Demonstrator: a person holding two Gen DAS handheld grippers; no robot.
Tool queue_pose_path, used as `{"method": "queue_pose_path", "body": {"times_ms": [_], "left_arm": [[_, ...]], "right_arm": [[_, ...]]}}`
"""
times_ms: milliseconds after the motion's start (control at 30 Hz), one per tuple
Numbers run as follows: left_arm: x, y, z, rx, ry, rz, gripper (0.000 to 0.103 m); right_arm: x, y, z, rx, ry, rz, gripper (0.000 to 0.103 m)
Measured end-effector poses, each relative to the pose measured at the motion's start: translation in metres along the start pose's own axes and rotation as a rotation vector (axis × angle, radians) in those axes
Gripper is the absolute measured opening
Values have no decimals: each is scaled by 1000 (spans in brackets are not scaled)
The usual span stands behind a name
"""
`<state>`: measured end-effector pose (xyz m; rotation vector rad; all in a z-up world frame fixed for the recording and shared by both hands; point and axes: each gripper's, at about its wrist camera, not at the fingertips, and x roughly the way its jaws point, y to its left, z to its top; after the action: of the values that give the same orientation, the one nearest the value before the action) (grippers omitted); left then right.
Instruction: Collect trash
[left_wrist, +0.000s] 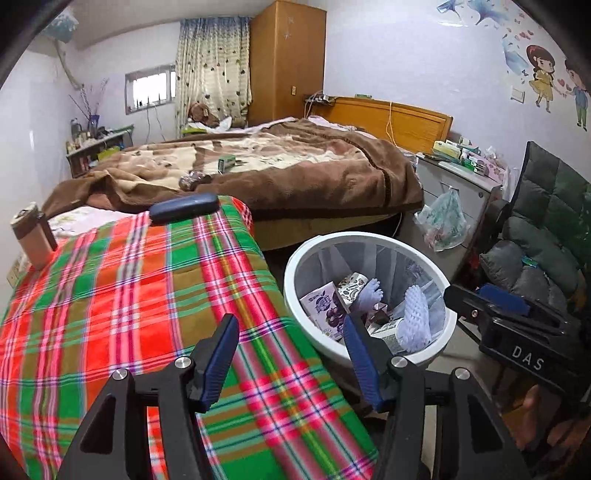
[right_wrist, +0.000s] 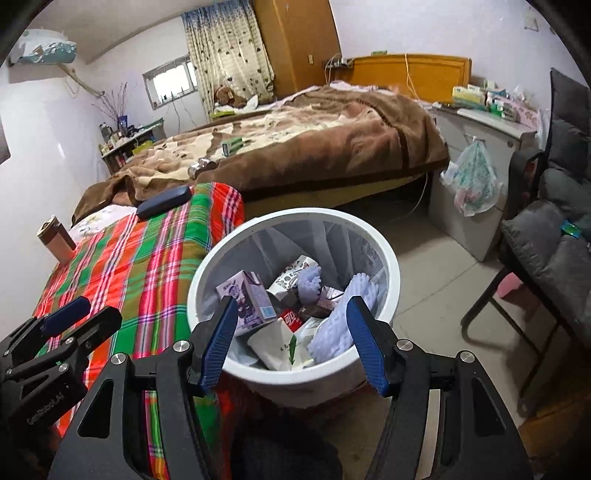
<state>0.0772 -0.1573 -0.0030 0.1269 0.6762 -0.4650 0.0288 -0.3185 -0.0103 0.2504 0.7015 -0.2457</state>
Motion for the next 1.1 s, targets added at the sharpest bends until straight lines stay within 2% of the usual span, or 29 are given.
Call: {"method": "queue_pose_path", "body": {"times_ms": [133,400,533,767,1100], "left_arm": [[-20,0,-9,-7,-32,14,58],[-46,-4,-30,1,-67,64,58],[-54,-6,-41,-1,-74,75,58],[-63,-8,-52,3,-86,90,58],[-72,-10,-54,1,-103,89,58]], "right_arm": [[-12,5,-7,2,-36,11,63],[-37,14,-28,-1,-111,-33,63],[-41,20,-38,-11,-106,-13,63],[-46,27,-46,-24,-123,-38,63],[-55,33,-50,-41,-150,-52,63]]}}
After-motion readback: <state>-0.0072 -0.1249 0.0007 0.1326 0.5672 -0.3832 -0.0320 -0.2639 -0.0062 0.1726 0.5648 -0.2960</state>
